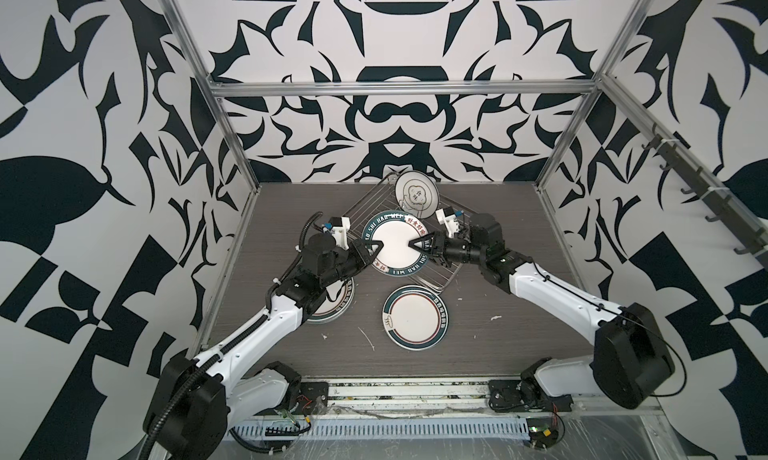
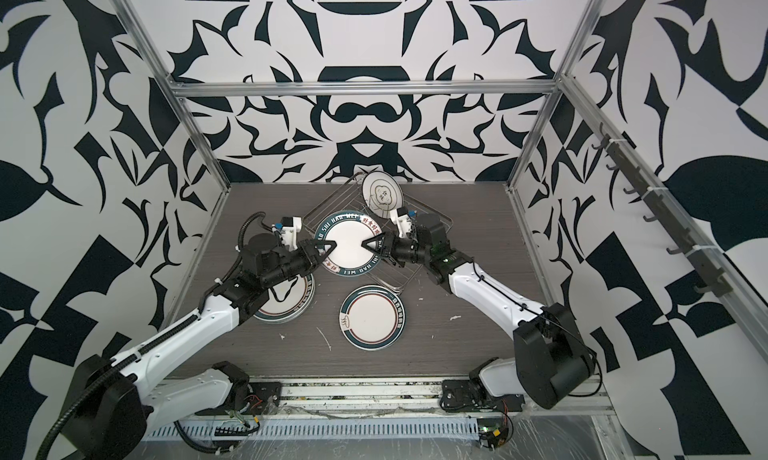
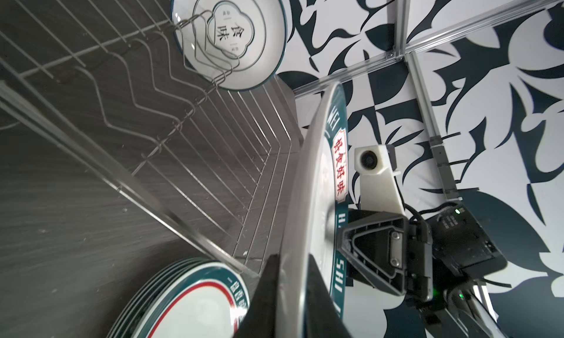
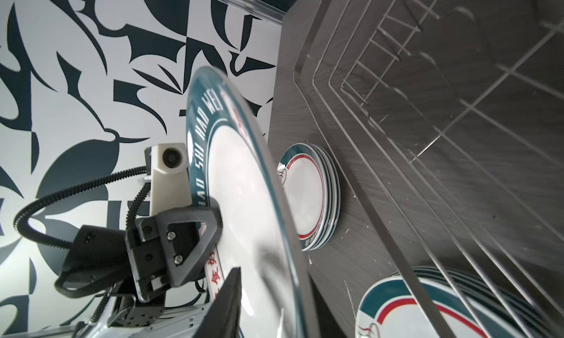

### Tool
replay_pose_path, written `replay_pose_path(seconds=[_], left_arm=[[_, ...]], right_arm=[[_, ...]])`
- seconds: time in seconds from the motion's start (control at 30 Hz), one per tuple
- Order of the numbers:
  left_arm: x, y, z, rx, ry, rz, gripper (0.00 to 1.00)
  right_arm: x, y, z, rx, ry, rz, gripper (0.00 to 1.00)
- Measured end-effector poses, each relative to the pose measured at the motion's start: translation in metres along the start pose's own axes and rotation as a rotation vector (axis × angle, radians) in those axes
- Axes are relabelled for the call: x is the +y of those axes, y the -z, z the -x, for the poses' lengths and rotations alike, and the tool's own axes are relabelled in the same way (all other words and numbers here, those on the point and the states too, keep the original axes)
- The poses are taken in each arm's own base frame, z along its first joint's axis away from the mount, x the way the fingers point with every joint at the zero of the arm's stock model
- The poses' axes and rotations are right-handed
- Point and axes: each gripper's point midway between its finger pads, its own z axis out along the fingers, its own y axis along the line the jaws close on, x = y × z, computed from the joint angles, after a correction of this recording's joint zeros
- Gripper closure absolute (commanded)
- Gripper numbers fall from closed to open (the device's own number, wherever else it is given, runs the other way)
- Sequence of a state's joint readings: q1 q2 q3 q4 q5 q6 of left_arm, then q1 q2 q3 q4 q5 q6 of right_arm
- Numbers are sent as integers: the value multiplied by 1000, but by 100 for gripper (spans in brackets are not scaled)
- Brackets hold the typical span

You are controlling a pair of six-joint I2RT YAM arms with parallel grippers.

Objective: Unload the plates from the dish rack
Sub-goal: 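Grip the plate edge with the left gripper while the right gripper holds it, then lower the plate onto the red-lettered stack with the left while the right returns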

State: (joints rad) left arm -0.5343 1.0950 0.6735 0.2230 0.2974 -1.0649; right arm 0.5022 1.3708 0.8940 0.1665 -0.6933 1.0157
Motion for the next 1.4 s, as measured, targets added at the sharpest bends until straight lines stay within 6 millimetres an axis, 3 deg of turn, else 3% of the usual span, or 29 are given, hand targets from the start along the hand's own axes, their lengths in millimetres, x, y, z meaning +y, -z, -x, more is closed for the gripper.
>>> replay_pose_path(seconds=[0.13, 0.3, 0.47, 0.7, 0.97, 1.4], left_arm=[[10, 20, -18, 58, 19, 73, 100], [21, 55, -42, 120, 35, 157, 100], [36, 72, -65, 181, 68, 192, 100], [72, 70, -106, 309, 129, 308, 100], [88, 58, -134, 396, 122, 396, 100], [105, 47, -138, 394, 118, 466, 92]], right_arm=[[-12, 8, -4, -1, 58, -138, 46], [-5, 43, 12, -92, 192, -313, 44], [-7, 71, 21, -148, 266, -445, 44], [-34, 76, 19, -106, 267, -580, 43], [-36, 75, 25, -96, 285, -613, 43], [-38, 75, 24, -86, 307, -621, 43]])
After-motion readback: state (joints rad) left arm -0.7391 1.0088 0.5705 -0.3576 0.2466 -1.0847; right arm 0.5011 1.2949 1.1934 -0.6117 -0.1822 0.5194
